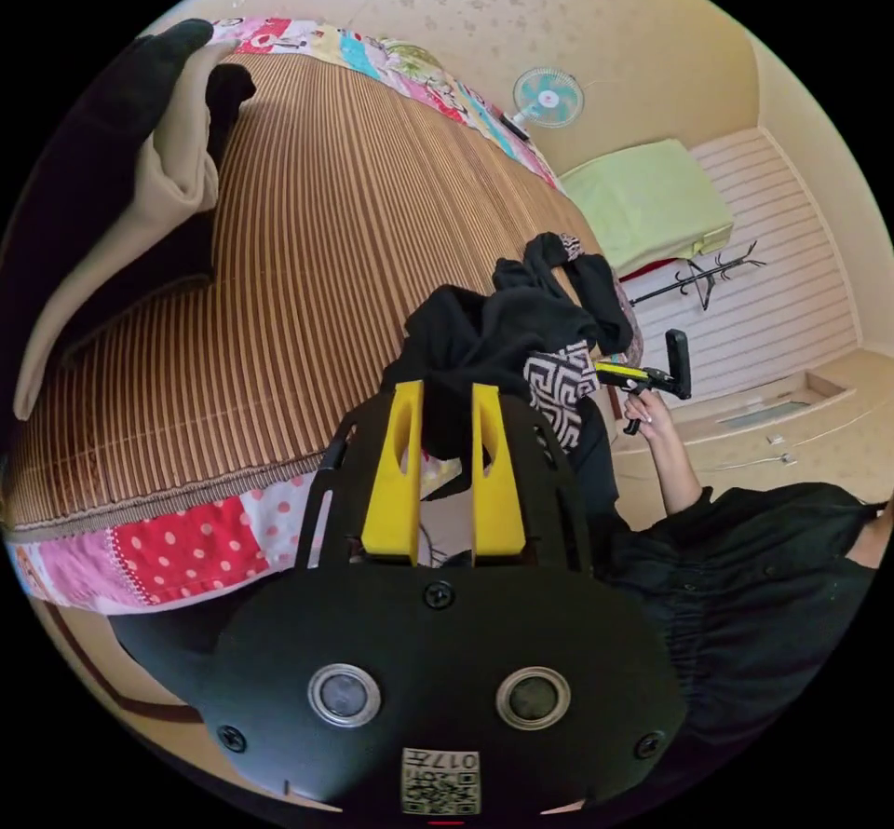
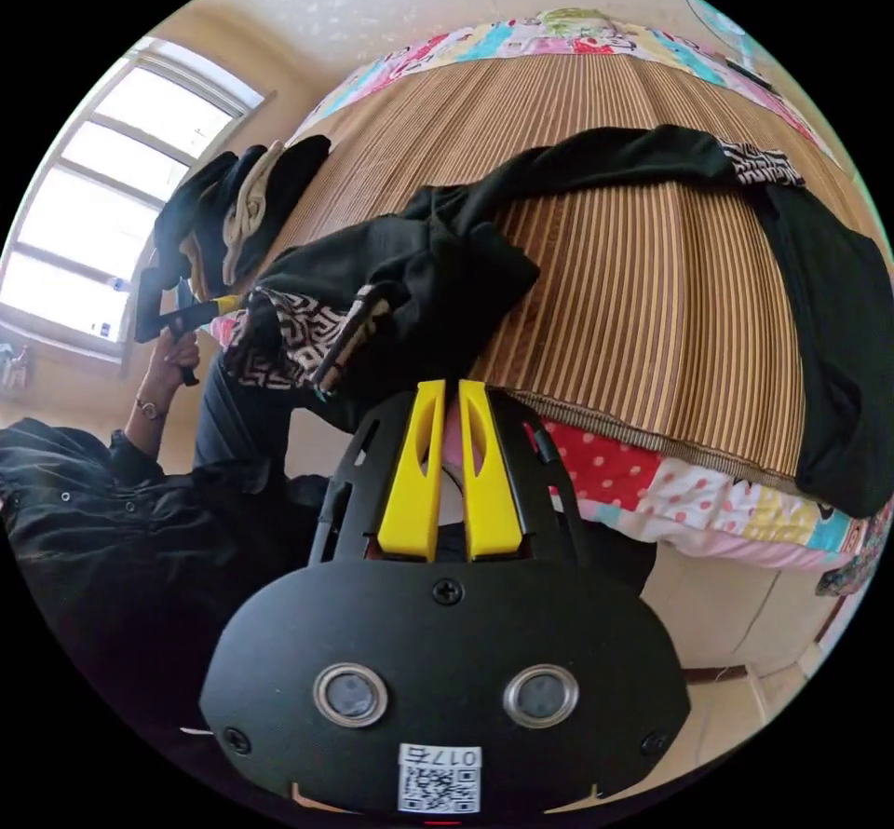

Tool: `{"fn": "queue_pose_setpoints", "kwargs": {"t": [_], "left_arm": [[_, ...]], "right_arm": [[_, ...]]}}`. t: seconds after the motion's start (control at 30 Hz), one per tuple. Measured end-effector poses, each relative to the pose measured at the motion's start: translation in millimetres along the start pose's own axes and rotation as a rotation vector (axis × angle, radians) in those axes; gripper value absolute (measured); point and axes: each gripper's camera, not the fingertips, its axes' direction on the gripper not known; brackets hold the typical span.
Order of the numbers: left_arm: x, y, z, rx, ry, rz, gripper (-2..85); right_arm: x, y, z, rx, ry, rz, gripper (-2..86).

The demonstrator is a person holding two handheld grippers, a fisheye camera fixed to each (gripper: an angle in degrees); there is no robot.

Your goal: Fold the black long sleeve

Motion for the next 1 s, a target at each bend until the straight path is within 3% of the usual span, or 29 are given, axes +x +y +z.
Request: {"fn": "queue_pose_setpoints", "kwargs": {"t": [0.13,0.2,0.33,0.47,0.6,0.67,0.77,0.83,0.9,1.0], "left_arm": [[48.5,10.9,-32.8,0.042,-0.08,0.236,9.9],[76.9,12.3,-32.3,-0.032,-0.116,0.394,9.5],[145.9,32.7,-2.3,-0.221,-0.268,0.763,11.6],[178.6,52.1,41.3,-0.381,-0.375,0.95,13.5],[176.7,75.7,86.8,-0.557,-0.667,1.047,9.8],[175.2,76.7,65.0,-0.462,-0.737,1.018,3.7],[165.0,51.5,-35.5,-0.16,-0.55,0.742,0.0],[150.2,36.1,-141.0,0.155,-0.261,0.555,-0.6],[143.5,31.3,-215.0,0.4,-0.031,0.496,-0.7],[165.2,25.1,-300.3,0.662,0.247,0.563,-0.8]], "right_arm": [[-18.8,1.6,-48.7,0.194,-0.075,-0.218,7.8],[-32.9,-7.1,-56.0,0.159,-0.033,-0.365,8.6],[-79.3,-29.3,-32.6,-0.041,0.273,-0.679,10.1],[-124.1,-40.2,11.4,-0.262,0.341,-0.934,11.4],[-138.5,-42.8,37.2,-0.298,0.392,-0.965,6.9],[-136.3,-43.2,14.8,-0.195,0.345,-0.864,3.8],[-136.0,-24.7,-63.7,0.096,0.24,-0.726,2.8],[-134.1,-6.0,-123.9,0.324,0.171,-0.634,2.5],[-131.2,15.7,-186.6,0.556,0.084,-0.541,2.3],[-145.0,59.3,-282.0,0.884,-0.003,-0.498,2.0]]}}
